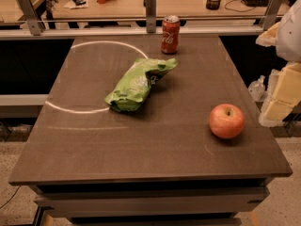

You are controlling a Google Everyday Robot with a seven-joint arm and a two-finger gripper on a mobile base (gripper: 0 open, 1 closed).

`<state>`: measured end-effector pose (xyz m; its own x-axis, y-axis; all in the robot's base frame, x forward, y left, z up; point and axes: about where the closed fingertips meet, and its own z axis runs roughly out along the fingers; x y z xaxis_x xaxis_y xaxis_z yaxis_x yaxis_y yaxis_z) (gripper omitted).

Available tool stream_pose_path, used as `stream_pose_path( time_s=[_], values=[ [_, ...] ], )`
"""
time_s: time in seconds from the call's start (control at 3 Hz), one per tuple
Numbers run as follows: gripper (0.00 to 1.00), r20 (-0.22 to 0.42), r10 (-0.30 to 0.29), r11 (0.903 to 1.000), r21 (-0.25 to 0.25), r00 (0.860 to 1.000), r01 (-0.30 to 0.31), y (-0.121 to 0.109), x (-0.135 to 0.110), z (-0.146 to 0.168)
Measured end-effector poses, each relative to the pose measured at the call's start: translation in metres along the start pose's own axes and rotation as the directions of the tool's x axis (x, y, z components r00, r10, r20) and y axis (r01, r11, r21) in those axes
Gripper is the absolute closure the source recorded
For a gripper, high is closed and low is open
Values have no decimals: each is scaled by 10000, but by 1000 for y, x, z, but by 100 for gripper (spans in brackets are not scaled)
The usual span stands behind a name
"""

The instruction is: Move green rice chip bag near apple

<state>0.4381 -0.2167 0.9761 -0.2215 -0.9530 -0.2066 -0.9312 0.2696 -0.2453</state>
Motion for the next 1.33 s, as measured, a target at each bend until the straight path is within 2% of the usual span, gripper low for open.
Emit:
stream_pose_path(
  time_s=[0.33,0.67,1.0,1.33],
  values=[
    [0,0,0,10000,0,10000,0,0,0,0],
    [0,377,-380,9992,108,9986,376,-3,-8,1],
    [0,1465,-1361,9905,421,9798,1313,-9,-31,3],
    [0,2299,-3205,9472,887,9189,3082,-14,-64,11]
  ],
)
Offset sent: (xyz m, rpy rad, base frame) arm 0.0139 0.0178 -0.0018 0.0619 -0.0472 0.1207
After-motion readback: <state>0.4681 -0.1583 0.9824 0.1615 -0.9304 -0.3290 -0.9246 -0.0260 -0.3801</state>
